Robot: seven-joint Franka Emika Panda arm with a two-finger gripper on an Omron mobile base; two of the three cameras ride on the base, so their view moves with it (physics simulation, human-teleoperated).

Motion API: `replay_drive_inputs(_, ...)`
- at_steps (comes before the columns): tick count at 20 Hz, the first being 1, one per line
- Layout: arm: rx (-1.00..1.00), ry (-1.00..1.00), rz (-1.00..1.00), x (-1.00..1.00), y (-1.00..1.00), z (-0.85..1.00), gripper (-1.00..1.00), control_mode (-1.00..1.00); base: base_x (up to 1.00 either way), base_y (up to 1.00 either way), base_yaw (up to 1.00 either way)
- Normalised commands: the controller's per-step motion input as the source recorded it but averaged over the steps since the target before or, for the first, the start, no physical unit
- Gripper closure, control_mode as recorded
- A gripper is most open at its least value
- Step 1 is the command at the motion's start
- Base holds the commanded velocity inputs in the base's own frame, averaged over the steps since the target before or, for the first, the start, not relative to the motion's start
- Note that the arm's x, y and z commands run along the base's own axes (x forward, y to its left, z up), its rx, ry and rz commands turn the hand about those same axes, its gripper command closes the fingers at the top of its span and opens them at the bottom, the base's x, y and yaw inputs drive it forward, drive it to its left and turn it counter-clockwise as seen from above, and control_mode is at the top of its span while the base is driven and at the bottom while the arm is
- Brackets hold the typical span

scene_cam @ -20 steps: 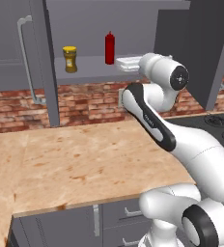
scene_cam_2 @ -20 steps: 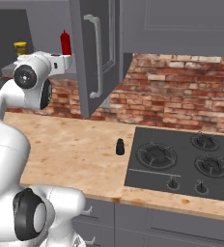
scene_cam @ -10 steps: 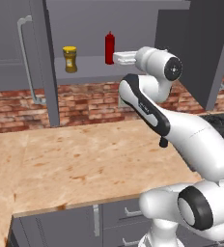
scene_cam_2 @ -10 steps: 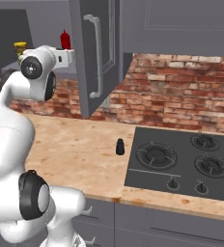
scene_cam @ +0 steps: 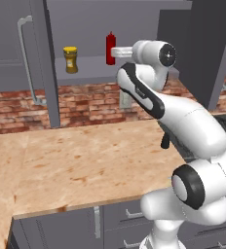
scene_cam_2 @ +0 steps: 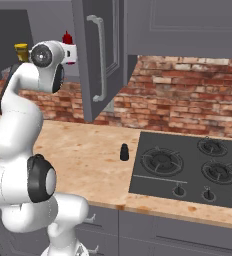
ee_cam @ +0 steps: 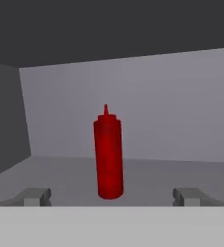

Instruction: Collect the turmeric, ketchup, and shaker from the cabinet and place them next to the stove.

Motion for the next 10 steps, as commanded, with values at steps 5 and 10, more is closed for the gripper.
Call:
replay_drive_inputs(5,0.0,0.03,0.0,0.33,0.03,0.18,-1.0,-1.0,0.0,0.0,0.0)
replay_drive_inputs(10,0.0,0.03,0.0,0.25,0.09,0.02,-1.0,-1.0,0.0,0.0,0.0)
